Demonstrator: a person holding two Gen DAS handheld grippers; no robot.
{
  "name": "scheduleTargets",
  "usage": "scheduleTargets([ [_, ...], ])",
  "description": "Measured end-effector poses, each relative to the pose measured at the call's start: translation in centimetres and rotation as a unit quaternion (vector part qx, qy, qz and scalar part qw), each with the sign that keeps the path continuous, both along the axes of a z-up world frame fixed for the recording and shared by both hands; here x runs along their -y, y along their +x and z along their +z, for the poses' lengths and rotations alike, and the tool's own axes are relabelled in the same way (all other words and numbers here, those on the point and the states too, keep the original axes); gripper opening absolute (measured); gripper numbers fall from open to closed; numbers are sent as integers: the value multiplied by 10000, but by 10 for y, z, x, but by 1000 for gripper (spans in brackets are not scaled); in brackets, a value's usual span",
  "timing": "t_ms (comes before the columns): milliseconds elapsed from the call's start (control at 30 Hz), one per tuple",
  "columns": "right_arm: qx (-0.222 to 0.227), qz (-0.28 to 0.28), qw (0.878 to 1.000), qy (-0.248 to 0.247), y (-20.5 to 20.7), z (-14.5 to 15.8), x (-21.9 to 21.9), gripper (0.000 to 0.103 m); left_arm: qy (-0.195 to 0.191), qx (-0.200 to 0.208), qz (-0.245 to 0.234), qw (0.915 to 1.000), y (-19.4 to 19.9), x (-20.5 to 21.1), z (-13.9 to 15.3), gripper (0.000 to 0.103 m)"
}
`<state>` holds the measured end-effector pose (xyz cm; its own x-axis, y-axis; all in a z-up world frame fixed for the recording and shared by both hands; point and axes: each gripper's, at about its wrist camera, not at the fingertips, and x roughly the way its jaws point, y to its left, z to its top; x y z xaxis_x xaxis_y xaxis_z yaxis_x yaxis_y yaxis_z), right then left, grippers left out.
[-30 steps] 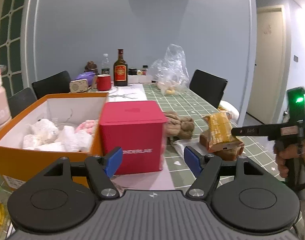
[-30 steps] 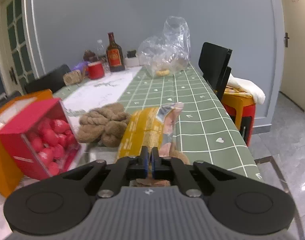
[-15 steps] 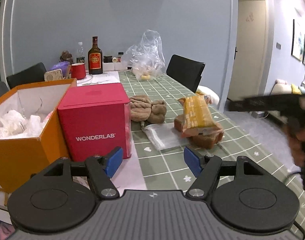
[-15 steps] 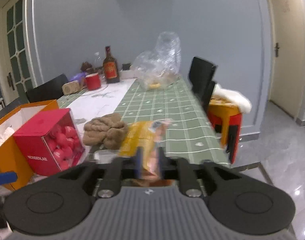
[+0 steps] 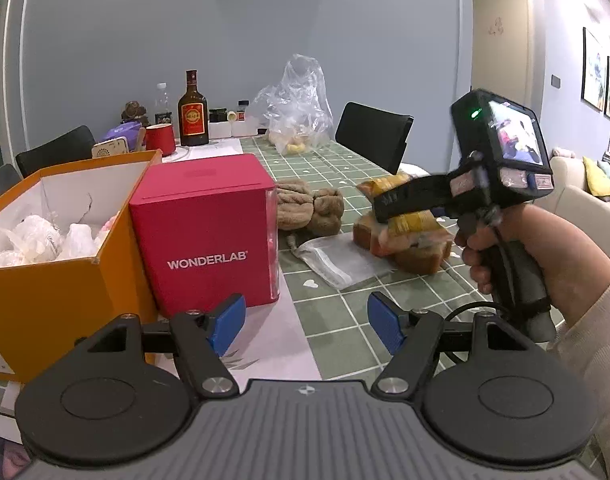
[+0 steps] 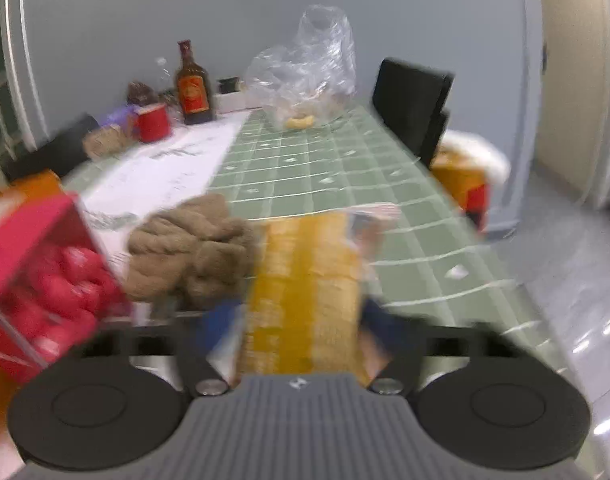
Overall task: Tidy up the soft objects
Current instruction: 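Grasp the yellow bread package with the right tool and lift it, then grasp the brown bread-shaped sponge with the left tool while the right tool holds the bread package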
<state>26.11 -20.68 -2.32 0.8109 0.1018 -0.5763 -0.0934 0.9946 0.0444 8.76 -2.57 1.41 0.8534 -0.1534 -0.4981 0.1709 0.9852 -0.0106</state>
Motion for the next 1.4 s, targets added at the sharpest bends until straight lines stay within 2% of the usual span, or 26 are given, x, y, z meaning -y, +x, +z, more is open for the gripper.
scheduleTargets([
  [100,36,133,9999,81,-6,3,5,42,12,15,-8,10000,-2,-1,0,82],
  [233,146,134,9970,753,-22,16,22,41,-123,-137,-38,9998,0,-3,1,80],
  [333,270,261,9914,1257,-52,29,37,41,-232,-191,82,9995,4,-2,4,80],
  [400,506,347,9878,1430,-80,36,43,41,-281,-181,170,9993,7,-1,7,80],
  [467,692,375,9870,1400,-111,40,49,41,-319,-169,231,9991,9,2,12,80],
  [567,839,129,9897,1152,-149,37,58,41,-235,-121,351,9990,12,14,23,80],
  [667,734,-368,9928,869,-169,23,71,41,-177,94,380,9991,15,33,38,83],
  [733,586,-654,9936,712,-171,12,81,41,-398,271,233,9986,25,46,48,87],
  [867,465,-996,9918,653,-170,2,96,41,-849,-104,150,9962,64,72,51,87],
  [1000,374,-938,9929,621,-169,-4,106,41,-744,-533,390,9950,102,103,34,87],
  [1133,333,-721,9957,473,-164,-11,106,41,-843,-1089,547,9890,128,124,5,87],
  [1333,81,-840,9962,238,-131,-23,113,41,-548,-1237,942,9863,153,145,-17,87],
  [1400,29,-868,9960,198,-125,-28,113,41,-566,-1347,1136,9827,164,147,-22,87],
])
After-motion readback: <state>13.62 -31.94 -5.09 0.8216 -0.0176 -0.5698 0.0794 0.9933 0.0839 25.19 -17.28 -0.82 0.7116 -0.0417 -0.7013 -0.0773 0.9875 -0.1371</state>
